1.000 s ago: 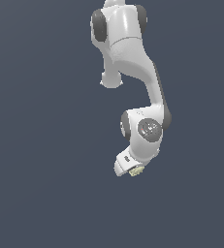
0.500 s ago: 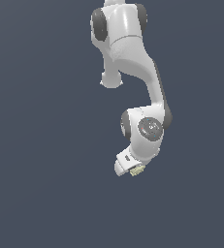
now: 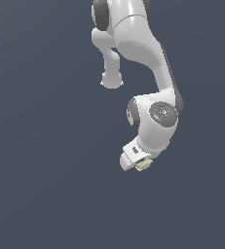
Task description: Pick up the object and move it to a goal position.
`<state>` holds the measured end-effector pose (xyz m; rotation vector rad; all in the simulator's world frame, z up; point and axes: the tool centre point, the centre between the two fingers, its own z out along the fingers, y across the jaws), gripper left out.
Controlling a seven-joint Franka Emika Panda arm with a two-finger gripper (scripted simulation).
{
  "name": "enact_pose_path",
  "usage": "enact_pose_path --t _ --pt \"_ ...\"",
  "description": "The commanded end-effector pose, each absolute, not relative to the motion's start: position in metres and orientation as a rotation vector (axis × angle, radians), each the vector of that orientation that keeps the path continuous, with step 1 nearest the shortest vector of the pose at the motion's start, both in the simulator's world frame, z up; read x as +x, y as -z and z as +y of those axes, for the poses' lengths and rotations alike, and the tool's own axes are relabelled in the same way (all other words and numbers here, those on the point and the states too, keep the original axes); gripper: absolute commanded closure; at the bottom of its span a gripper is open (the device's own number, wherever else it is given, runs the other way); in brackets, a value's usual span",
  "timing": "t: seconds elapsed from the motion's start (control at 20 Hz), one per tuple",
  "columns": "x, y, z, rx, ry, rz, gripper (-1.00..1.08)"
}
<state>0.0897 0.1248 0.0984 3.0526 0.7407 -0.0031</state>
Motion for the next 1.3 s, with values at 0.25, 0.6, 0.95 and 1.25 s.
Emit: enact_pose_path --t 0.25,0.6,0.95,1.25 --pt "0.082 -0.178 0.150 3.052 0.001 0.741 1.08" --pt "0.075 -0.254 0.175 3.052 0.000 0.742 1.08" --pt "0.070 -0.325 0.198 3.052 0.000 0.742 1.08" --pt "0.067 -0.374 0.214 3.053 0.000 0.742 1.08"
